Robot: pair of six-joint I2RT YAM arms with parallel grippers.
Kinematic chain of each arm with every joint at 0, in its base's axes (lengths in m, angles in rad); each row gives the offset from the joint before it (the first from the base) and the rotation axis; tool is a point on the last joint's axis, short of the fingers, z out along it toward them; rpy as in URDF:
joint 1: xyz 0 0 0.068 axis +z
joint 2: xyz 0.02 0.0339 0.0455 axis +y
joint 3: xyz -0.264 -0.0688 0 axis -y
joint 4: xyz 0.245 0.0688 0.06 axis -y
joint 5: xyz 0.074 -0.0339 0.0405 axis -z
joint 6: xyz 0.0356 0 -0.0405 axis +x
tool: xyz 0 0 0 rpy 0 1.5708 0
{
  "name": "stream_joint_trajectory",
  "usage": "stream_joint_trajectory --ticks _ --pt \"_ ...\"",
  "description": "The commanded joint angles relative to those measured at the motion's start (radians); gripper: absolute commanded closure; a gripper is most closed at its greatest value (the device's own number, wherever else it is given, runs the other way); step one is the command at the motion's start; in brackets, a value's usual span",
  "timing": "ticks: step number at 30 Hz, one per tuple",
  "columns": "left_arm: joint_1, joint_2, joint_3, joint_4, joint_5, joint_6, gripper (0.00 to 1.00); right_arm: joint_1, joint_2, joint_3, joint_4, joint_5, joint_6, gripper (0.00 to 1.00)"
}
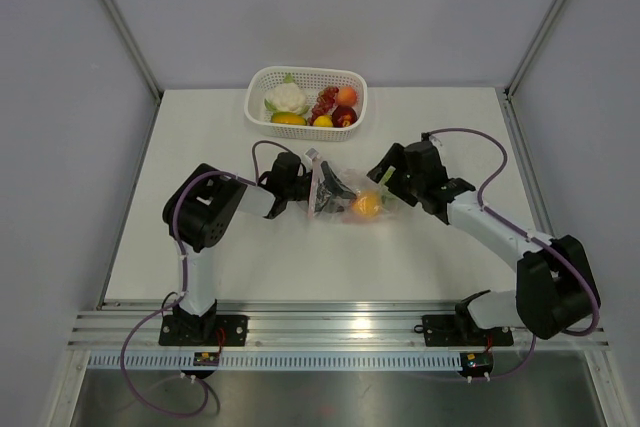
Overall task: Open the zip-top bag and remove the fake food
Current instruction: Pick up the fake fruit from the zipper food storage bag.
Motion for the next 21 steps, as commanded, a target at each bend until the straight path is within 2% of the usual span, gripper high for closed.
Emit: stream_joint_trajectory --ticks 1,7,14,21 --pt "-0.008 -0.037 0.005 0.008 0.0 0.019 0.26 -0.003 -0.079 0.011 -0.028 0.003 -0.022 0.09" --pt "-0.008 -0.032 -0.002 0.06 0.024 -0.016 0.25 -0.003 -0.162 -0.029 -0.091 -0.063 0.012 0.07" --pt "-0.008 -0.049 -0.008 0.07 0.018 -0.018 0.24 0.006 -0.16 -0.026 -0.13 -0.165 0.055 0.07" --pt "-0.008 -0.051 -0.005 0.068 0.014 -0.021 0.22 0.032 -0.235 -0.058 -0.266 -0.083 0.136 0.07"
